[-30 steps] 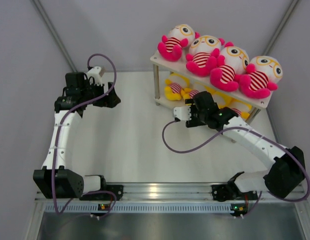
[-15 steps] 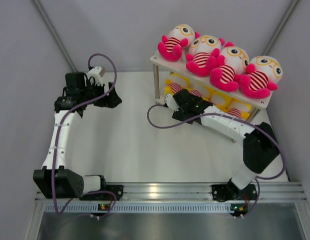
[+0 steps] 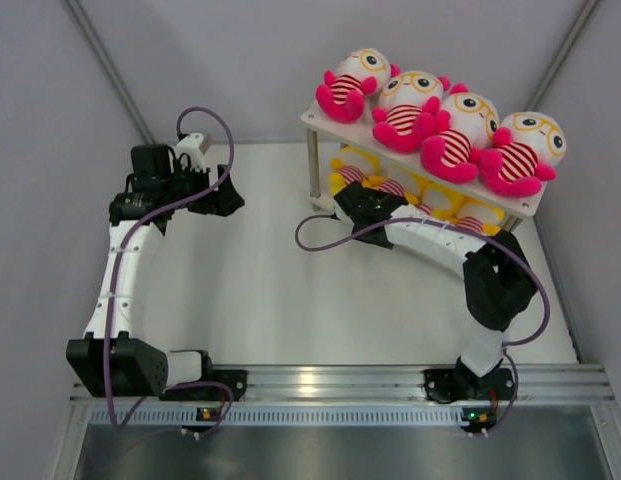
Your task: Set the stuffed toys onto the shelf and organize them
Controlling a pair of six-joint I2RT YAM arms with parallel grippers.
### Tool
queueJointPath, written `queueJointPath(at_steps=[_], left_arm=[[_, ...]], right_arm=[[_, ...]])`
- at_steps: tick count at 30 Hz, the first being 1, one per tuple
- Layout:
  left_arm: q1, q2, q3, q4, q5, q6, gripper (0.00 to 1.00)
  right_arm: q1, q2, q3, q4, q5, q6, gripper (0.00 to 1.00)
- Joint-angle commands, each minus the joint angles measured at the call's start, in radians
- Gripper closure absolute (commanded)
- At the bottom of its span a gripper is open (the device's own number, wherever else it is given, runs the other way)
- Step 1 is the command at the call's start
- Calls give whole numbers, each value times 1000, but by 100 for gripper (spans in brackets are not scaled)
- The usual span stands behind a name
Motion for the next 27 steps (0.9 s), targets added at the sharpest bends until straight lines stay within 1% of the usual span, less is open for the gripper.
queueJointPath(at_steps=[1,5,9,13,19,22,25,26,27], left_arm=[[5,-8,12,5,22,12,8],[5,-4,14,7,19,9,8],[8,-14,11,5,16,12,8],[6,-16,14,5,16,12,8],[6,-18,17,5,25,6,8],[6,-18,19,5,28,6,8],[6,-18,19,5,28,7,8],[6,-21,19,5,30,7,8],[6,-21,19,5,31,9,8]], right_arm=[[34,-36,65,-28,38,11,21],[49,-44,109,-53,25,25,21],[35,-33,85,-114,5,49,21],[19,-22,77,-177,-6,109,24],[3,-28,66,-241,52,190,25],[-6,-60,27,-215,55,215,25],[-17,-137,-44,-101,29,232,24],[-17,-190,-67,-56,20,235,24],[-18,-220,-114,45,-13,241,24]])
